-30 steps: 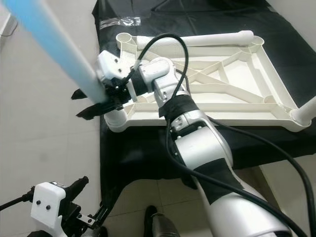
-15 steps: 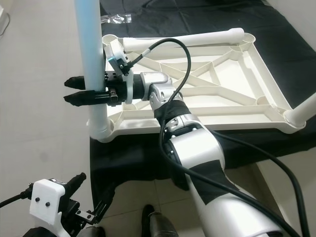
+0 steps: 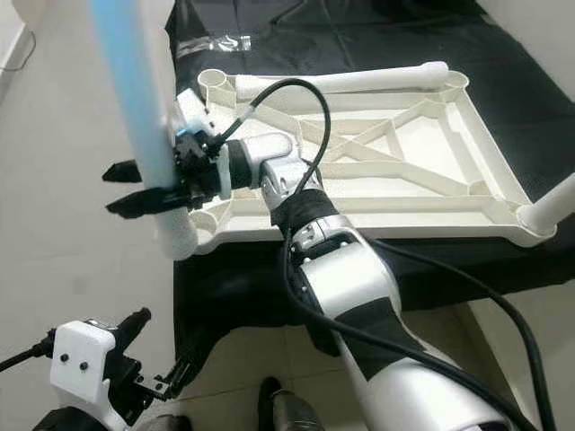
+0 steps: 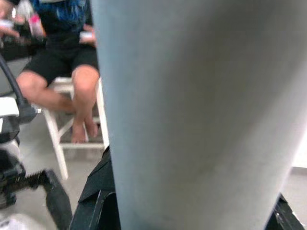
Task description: Building children table
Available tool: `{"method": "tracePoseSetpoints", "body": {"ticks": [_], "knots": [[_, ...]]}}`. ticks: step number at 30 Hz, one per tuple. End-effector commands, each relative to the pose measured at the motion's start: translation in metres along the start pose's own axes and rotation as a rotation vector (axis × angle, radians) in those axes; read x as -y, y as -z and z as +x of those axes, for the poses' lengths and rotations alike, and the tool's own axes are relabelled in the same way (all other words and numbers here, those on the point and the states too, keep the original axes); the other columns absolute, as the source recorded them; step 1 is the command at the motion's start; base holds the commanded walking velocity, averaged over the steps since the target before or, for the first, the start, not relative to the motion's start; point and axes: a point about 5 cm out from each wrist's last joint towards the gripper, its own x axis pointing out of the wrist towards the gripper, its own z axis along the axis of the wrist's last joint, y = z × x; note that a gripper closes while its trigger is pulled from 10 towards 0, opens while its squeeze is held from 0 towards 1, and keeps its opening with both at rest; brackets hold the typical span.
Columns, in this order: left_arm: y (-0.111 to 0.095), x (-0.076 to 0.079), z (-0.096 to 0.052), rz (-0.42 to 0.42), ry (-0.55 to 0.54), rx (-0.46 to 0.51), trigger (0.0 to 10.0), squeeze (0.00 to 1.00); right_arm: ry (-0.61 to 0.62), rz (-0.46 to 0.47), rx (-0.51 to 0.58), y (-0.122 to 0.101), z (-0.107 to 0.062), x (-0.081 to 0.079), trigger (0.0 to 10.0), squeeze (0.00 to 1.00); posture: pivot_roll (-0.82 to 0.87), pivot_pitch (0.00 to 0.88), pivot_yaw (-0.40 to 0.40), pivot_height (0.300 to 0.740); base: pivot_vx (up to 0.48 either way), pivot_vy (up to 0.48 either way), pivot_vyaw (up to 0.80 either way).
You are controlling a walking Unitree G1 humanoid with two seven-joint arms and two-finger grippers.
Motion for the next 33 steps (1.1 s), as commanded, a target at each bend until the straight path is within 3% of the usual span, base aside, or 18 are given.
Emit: {"method": "tracePoseSetpoints", "body": {"ticks": [1,6,13,22,24,33], "knots": [[0.003,-0.001,-0.002,0.012,-0.010,-0.026,10.0,0.00,-0.025,0.153,-0.101,0.038,-0.001,-0.011,10.0,0.00,0.16,0.303,-0.078,0.740,0.000,0.000,0.00],[0.003,-0.001,-0.002,0.015,-0.011,-0.026,10.0,0.00,-0.040,0.115,-0.180,0.040,-0.004,-0.012,10.0,0.00,0.16,0.303,-0.078,0.740,0.000,0.000,0.00],[0.003,0.000,-0.001,0.015,-0.009,-0.021,10.0,0.00,0.038,0.041,-0.058,0.008,-0.015,0.000,10.0,0.00,0.16,0.306,-0.084,0.740,0.000,0.000,0.00],[0.003,0.001,-0.002,0.011,-0.011,-0.024,10.0,0.00,0.150,0.000,-0.044,-0.010,-0.031,0.008,10.0,0.00,0.16,0.312,-0.086,0.740,0.000,0.000,0.00],[0.004,0.002,-0.002,0.007,-0.009,-0.025,10.0,0.00,0.226,-0.037,-0.019,-0.022,-0.039,0.013,10.0,0.00,0.15,0.313,-0.086,0.740,0.000,0.000,0.00],[0.004,0.002,-0.002,0.010,-0.009,-0.032,10.0,0.00,0.143,0.007,-0.075,-0.013,-0.044,0.006,10.0,0.00,0.16,0.317,-0.081,0.740,0.000,0.000,0.00]]}}
